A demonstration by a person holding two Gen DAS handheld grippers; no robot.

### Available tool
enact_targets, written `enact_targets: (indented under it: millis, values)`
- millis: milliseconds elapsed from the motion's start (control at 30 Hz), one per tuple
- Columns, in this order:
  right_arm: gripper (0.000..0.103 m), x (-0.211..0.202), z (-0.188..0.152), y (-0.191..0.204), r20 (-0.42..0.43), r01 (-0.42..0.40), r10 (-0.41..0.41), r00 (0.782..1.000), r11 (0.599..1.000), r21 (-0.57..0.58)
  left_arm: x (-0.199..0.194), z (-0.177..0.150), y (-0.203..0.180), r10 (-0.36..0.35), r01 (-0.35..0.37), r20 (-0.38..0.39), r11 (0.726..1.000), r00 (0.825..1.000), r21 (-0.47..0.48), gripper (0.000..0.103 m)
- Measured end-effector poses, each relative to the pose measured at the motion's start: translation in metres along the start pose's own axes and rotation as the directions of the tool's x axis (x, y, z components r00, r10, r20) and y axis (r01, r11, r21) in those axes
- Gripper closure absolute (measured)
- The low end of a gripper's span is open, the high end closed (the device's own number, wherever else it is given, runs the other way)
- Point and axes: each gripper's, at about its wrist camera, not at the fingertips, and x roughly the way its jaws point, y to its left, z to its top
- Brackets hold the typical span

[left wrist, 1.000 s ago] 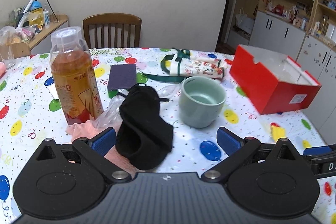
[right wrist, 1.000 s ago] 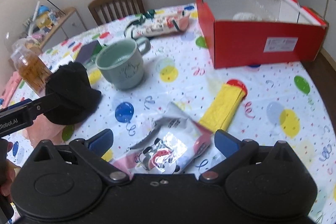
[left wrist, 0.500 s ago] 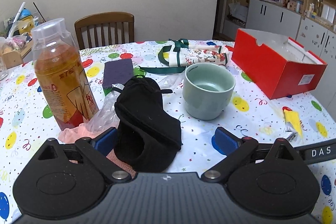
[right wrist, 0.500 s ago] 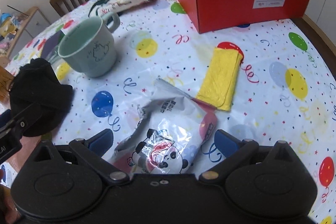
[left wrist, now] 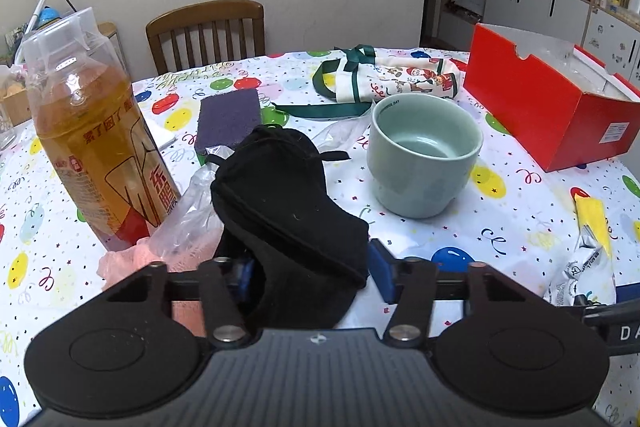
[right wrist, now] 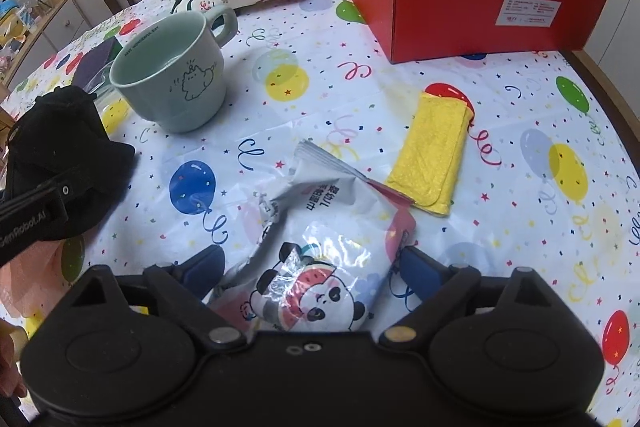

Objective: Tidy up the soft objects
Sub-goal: 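Grasp the black cloth bag with the left gripper while the right gripper grasps the panda snack bag, then carry the black bag and panda snack bag with both grippers over the shoebox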

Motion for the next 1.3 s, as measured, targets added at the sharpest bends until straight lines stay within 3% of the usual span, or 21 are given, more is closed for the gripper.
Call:
enact_targets:
  millis: [233, 367, 400, 500, 900, 1300]
  values:
    - [0.023, -0.006, -0.002, -0.004, 0.020, 0.001, -0.001, 1.000, 1.000, -0.005, 0.001, -0.001, 0.001, 0.009, -0.009, -0.002, 1.000, 1.000, -0.004, 0.080]
    - [0.032, -0.008, -0.004, -0.008, 0.025, 0.003, -0.003, 1.000, 1.000, -0.013, -0.002, 0.000, 0.003, -0.004, 0.004, 0.008, 1.000, 1.000, -0.018, 0.084]
    - [0.040, -0.009, -0.005, -0.009, 0.026, 0.003, -0.003, 1.000, 1.000, -0.017, -0.003, 0.000, 0.003, -0.003, 0.003, 0.011, 1.000, 1.000, -0.018, 0.086]
    - [0.048, -0.013, -0.006, -0.013, 0.036, -0.014, 0.015, 0.999, 1.000, -0.019, -0.007, 0.000, 0.003, -0.017, 0.018, 0.022, 0.999, 1.000, -0.028, 0.091]
    - [0.056, -0.040, -0.009, -0.030, 0.098, -0.072, 0.078, 0.992, 0.995, -0.063, -0.032, 0.006, -0.006, -0.050, 0.053, 0.072, 0.998, 0.996, -0.037, 0.097]
    - [0.056, -0.090, 0.012, -0.060, 0.128, -0.204, 0.220, 0.967, 0.971, -0.123, -0.081, 0.035, -0.020, -0.072, 0.081, 0.121, 0.994, 0.990, -0.068, 0.098]
